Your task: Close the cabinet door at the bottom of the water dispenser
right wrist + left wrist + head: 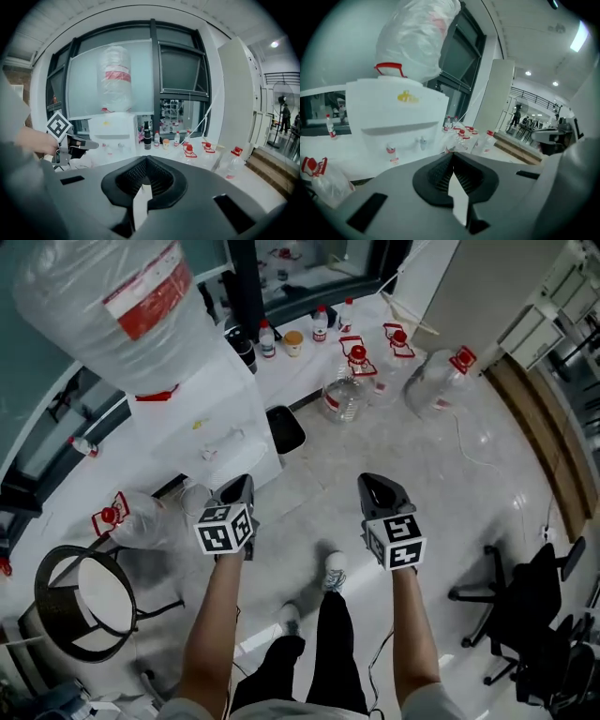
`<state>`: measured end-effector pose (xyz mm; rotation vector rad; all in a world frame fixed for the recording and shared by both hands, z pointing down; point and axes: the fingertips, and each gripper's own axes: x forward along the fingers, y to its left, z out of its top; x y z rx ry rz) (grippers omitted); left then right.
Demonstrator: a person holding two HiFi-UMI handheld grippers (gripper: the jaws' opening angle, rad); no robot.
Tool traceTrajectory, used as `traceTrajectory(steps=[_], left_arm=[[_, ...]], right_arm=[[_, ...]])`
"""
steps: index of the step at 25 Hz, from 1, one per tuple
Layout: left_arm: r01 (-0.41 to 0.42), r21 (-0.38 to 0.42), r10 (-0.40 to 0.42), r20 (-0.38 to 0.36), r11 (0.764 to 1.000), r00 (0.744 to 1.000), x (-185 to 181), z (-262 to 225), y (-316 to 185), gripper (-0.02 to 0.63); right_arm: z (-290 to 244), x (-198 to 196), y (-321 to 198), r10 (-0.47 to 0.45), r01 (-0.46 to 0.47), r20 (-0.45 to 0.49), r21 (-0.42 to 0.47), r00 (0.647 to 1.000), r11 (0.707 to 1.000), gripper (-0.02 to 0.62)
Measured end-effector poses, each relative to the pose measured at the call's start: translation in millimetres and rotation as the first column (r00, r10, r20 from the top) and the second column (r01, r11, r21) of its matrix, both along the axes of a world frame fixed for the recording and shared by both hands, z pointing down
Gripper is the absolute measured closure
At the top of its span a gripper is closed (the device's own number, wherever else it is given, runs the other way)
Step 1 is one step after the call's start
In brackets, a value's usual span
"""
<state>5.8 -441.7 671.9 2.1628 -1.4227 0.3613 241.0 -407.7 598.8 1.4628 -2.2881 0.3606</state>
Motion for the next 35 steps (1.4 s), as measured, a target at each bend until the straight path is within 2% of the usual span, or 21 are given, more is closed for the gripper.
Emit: traceTrajectory(steps=[3,9,13,16,20,28,35], left_arm=[[-0.023,0.040,0.024,-0.018,0.999,1.000,-17,-59,20,0.586],[-0.094,0.200,0.075,0.097,0.975,0.992,-53,-168,66,0.586],[-0.161,0.283,0.119,0.160,0.945,0.980,-68,-222,104,0.586],[-0.188,0.309,0.132,0.193,0.932,0.972,-77,-252,131,0.586],[-0.195,0.359,0.138,0.178,0.913,0.974,-83,-287,161,0.586],[-0.230,0.481,0.149,0.201,0.846,0.968,-90,-361,198,0.586],[-0.255,0.599,0.145,0.227,0.759,0.963,-93,-434,224,0.584]], right_arm=[[-50,-17,17,-0.022,0.023,-0.026,0.035,0.999,0.999,0.568],[-147,-49,53,-0.045,0.052,-0.052,0.132,0.998,0.990,0.566],[-203,-66,87,-0.041,0.056,-0.079,0.198,0.996,0.979,0.568],[-236,-80,113,-0.058,0.076,-0.085,0.232,0.995,0.970,0.568],[-274,-106,139,-0.096,0.118,-0.092,0.271,0.991,0.955,0.568],[-326,-127,174,-0.112,0.152,-0.135,0.337,0.984,0.929,0.568],[-370,-133,189,-0.112,0.165,-0.149,0.415,0.982,0.895,0.568]])
